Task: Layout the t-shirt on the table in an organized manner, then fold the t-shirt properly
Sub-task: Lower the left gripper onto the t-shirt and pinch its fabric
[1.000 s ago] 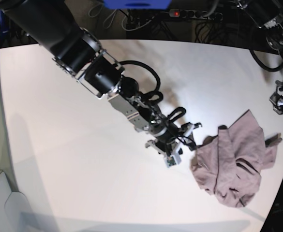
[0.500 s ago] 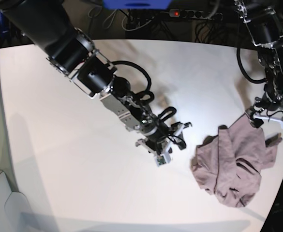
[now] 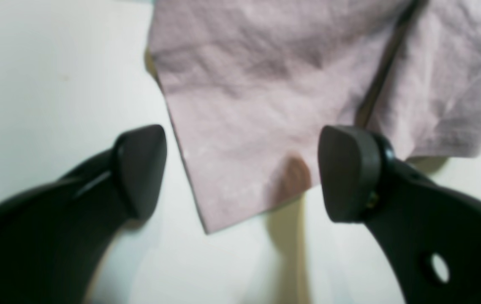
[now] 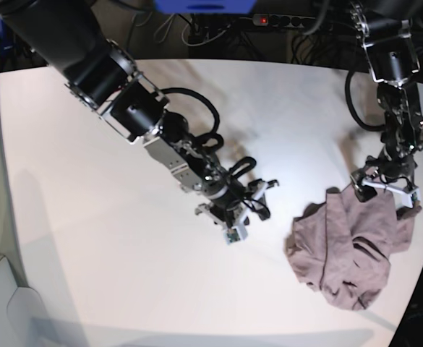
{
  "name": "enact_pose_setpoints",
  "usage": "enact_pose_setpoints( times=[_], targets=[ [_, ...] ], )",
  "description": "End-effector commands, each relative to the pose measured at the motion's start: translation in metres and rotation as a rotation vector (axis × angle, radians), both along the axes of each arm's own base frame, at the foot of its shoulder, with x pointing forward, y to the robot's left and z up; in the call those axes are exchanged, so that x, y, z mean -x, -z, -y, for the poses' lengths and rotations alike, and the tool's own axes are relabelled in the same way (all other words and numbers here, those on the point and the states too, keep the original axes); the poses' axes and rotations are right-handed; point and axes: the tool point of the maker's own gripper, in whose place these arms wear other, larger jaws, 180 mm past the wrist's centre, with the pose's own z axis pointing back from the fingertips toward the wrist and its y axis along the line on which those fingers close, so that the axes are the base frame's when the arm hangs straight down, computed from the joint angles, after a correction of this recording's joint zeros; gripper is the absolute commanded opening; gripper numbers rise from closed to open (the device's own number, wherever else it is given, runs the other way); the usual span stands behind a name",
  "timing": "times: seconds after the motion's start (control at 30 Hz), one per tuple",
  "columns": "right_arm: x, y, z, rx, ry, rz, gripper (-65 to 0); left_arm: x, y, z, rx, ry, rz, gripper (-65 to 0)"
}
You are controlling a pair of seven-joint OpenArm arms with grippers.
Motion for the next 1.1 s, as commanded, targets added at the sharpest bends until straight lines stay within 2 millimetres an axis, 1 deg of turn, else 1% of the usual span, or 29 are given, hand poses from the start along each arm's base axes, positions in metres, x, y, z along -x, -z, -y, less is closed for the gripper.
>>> enact_pose_setpoints(
  times=[0.0, 0.1, 0.13, 0.17, 0.23, 0.27, 0.33, 0.37, 0.4, 0.43, 0.47, 0.53, 0.57, 0.6, 0.7, 0.77, 0.8, 0.87, 0.97, 1.03, 1.07],
  targets=[
    [-0.015, -0.027, -0.008, -0.042, 0.005, 0.061, -35.6, 0.005, 0.004, 0.000, 0.015, 0.006, -0.039, -9.9],
    [-0.017, -0.029, -0.008, -0.043, 0.006, 0.067, -35.6, 0.005, 0.009, 0.011, 0.038, 0.020, -0.041, -10.8],
    [-0.017, -0.029, -0.008, -0.043, 0.006, 0.067, -35.6, 0.005, 0.009, 0.016, 0.047, 0.047, -0.045, -13.1],
    [-0.018, -0.030, -0.008, -0.043, 0.006, 0.069, -35.6, 0.007, 0.012, 0.023, 0.059, 0.088, -0.056, -18.0],
    [-0.020, -0.032, -0.006, -0.040, 0.007, 0.075, -35.6, 0.006, 0.012, 0.035, 0.073, 0.162, -0.055, -32.5],
    [-0.021, -0.032, -0.006, -0.040, 0.007, 0.076, -35.6, 0.006, 0.012, 0.040, 0.080, 0.183, -0.055, -41.3],
    [-0.022, -0.033, -0.006, -0.041, 0.008, 0.079, -35.6, 0.007, 0.014, 0.046, 0.098, 0.192, -0.067, -61.0],
    [-0.022, -0.032, -0.005, -0.039, 0.009, 0.078, -35.6, 0.009, 0.015, 0.046, 0.101, 0.188, -0.084, -65.0],
    [-0.022, -0.032, -0.005, -0.039, 0.009, 0.078, -35.6, 0.011, 0.017, 0.047, 0.107, 0.193, -0.099, -65.0],
    [-0.022, -0.033, -0.005, -0.039, 0.009, 0.080, -35.6, 0.012, 0.016, 0.048, 0.108, 0.201, -0.110, -61.4],
    [-0.022, -0.033, -0.005, -0.039, 0.009, 0.080, -35.6, 0.011, 0.011, 0.050, 0.102, 0.212, -0.109, -61.5],
    [-0.023, -0.034, -0.005, -0.039, 0.009, 0.081, -35.7, 0.006, -0.010, 0.054, 0.070, 0.247, -0.074, -65.0],
    [-0.023, -0.034, -0.005, -0.039, 0.009, 0.081, -35.7, 0.009, -0.018, 0.057, 0.050, 0.264, -0.063, -64.7],
    [-0.024, -0.034, -0.004, -0.038, 0.010, 0.083, -35.8, 0.008, -0.032, 0.059, 0.024, 0.278, -0.035, -64.1],
    [-0.031, -0.035, 0.009, -0.051, 0.050, 0.079, -35.8, 0.005, -0.068, 0.072, -0.035, 0.318, 0.052, -64.4],
    [-0.034, -0.036, 0.014, -0.065, 0.074, 0.073, -35.8, 0.005, -0.081, 0.067, -0.046, 0.297, 0.088, -64.4],
    [-0.034, -0.036, 0.015, -0.065, 0.076, 0.070, -35.8, 0.007, -0.081, 0.063, -0.040, 0.277, 0.091, -64.4],
    [-0.033, -0.034, 0.015, -0.063, 0.076, 0.066, -35.8, 0.011, -0.079, 0.048, -0.039, 0.228, 0.088, -64.1],
    [-0.033, -0.033, 0.016, -0.063, 0.078, 0.064, -35.8, 0.023, -0.059, 0.020, -0.050, 0.151, 0.020, -63.9],
    [-0.032, -0.034, 0.014, -0.065, 0.076, 0.063, -35.8, 0.030, -0.050, 0.008, -0.057, 0.118, -0.014, -61.2],
    [-0.032, -0.034, 0.013, -0.067, 0.075, 0.063, -35.8, 0.034, -0.046, 0.004, -0.058, 0.109, -0.026, -57.9]
  ],
)
